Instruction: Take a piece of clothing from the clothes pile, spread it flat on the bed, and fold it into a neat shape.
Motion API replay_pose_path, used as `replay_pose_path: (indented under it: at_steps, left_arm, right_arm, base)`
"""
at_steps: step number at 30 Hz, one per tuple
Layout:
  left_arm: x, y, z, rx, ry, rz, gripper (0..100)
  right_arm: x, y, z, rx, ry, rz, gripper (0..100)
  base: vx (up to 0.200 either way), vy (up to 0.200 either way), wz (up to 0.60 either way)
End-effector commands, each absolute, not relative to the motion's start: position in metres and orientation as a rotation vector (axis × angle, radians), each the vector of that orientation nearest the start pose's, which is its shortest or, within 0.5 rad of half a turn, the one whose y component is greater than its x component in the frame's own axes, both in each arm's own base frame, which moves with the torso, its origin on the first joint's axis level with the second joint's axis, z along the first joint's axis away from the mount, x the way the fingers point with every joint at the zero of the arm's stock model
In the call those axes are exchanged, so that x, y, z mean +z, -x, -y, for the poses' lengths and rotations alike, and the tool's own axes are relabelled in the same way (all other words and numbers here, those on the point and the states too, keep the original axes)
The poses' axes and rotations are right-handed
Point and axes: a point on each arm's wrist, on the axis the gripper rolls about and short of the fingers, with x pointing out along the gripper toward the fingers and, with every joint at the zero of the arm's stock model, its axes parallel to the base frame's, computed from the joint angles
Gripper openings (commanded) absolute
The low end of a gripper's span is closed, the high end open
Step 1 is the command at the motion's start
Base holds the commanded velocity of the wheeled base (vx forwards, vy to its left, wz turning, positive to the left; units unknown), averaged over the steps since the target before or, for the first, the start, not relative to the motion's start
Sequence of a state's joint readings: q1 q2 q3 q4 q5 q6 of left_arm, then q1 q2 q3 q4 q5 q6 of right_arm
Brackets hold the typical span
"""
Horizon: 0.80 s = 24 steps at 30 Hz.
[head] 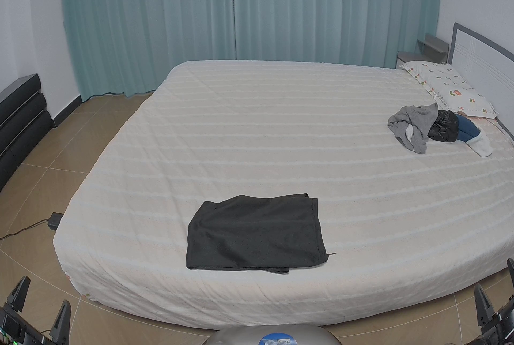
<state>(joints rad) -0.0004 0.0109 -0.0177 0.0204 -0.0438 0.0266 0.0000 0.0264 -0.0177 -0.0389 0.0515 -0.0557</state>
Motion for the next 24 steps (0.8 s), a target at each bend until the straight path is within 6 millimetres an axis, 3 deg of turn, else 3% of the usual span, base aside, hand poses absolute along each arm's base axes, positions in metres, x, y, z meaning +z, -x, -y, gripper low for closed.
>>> replay_pose_path:
  at_steps: [1,12,15,24]
  left_arm:
    - [0.0743,0.0231,0.0006,-0.026,-0.026,-0.017,100]
    - [0.0747,0.0232,0.0004,-0.019,-0.018,-0.015,100]
    - [0.0747,0.0232,0.0004,-0.019,-0.018,-0.015,100]
    - [0.0747,0.0232,0.0004,-0.020,-0.018,-0.015,100]
  right_arm:
    - [0.0825,0.0249,-0.0021,0.081,0.012,0.020,100]
    - [0.0821,0.0259,-0.0015,0.054,-0.008,-0.005,100]
    - [0.0799,0.0244,-0.0011,0.039,0.085,0.011,100]
    - [0.0756,0.0228,-0.0001,-0.008,0.011,0.001,100]
  base:
    - [0.000,0.000,0.00]
    - [0.000,0.000,0.00]
    - [0.000,0.000,0.00]
    - [0.000,0.000,0.00]
